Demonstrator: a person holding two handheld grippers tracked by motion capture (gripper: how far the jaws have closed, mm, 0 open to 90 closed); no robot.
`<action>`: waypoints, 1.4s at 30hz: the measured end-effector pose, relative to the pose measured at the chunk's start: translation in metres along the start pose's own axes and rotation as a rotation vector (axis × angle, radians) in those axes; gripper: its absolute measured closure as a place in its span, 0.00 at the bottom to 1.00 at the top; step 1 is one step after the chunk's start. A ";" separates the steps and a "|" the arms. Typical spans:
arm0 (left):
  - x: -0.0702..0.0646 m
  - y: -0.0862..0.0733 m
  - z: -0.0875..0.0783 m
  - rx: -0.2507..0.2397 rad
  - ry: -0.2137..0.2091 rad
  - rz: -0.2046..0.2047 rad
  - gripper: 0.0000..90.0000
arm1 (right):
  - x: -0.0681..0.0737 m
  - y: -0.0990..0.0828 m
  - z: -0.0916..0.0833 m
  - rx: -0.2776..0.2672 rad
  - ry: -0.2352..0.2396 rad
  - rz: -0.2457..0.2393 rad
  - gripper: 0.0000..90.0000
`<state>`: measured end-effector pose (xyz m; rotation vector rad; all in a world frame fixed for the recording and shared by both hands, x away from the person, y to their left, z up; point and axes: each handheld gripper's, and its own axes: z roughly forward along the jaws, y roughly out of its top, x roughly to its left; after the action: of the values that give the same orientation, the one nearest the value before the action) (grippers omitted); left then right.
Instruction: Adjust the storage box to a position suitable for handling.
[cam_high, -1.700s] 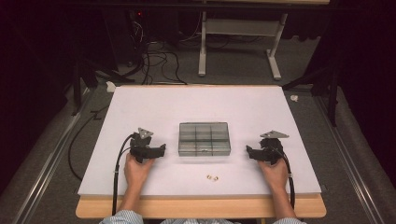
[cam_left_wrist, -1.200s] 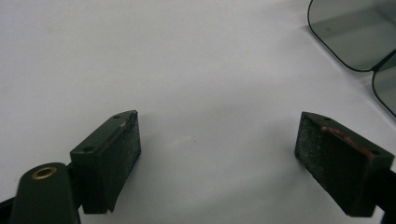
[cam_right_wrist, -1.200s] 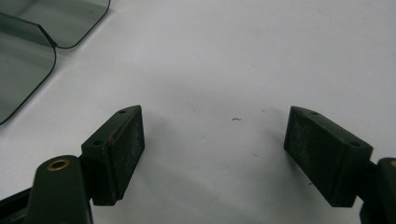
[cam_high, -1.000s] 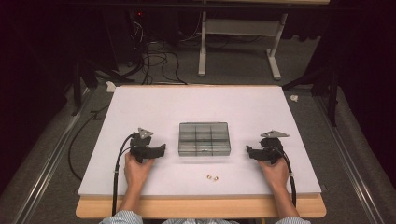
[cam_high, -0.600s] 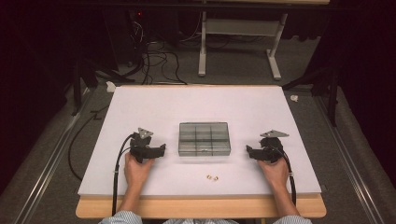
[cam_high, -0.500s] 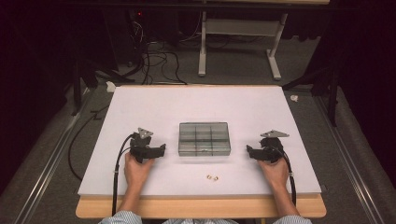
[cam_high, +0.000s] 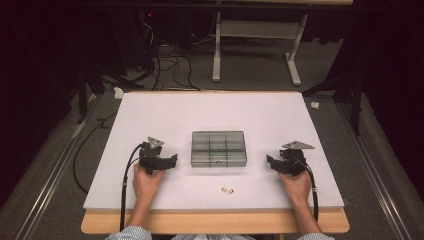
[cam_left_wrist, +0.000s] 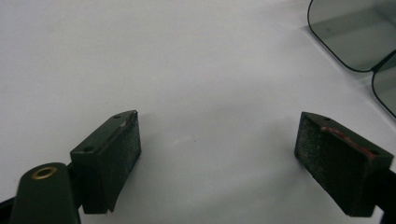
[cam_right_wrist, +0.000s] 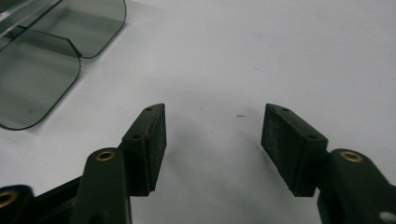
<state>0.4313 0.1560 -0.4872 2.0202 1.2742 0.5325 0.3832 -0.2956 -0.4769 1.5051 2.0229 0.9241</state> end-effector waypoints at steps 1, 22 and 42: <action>0.000 0.000 0.000 0.000 0.000 0.000 0.16 | 0.000 -0.001 -0.002 -0.006 0.004 -0.001 0.48; 0.000 0.000 0.000 0.001 -0.002 -0.001 0.16 | 0.025 -0.002 -0.018 -0.069 0.102 -0.061 0.74; 0.000 0.000 0.000 0.001 -0.001 0.001 0.16 | 0.055 -0.007 -0.022 -0.077 0.190 -0.114 0.85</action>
<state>0.4314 0.1563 -0.4871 2.0219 1.2735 0.5309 0.3469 -0.2501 -0.4660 1.2898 2.1534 1.1214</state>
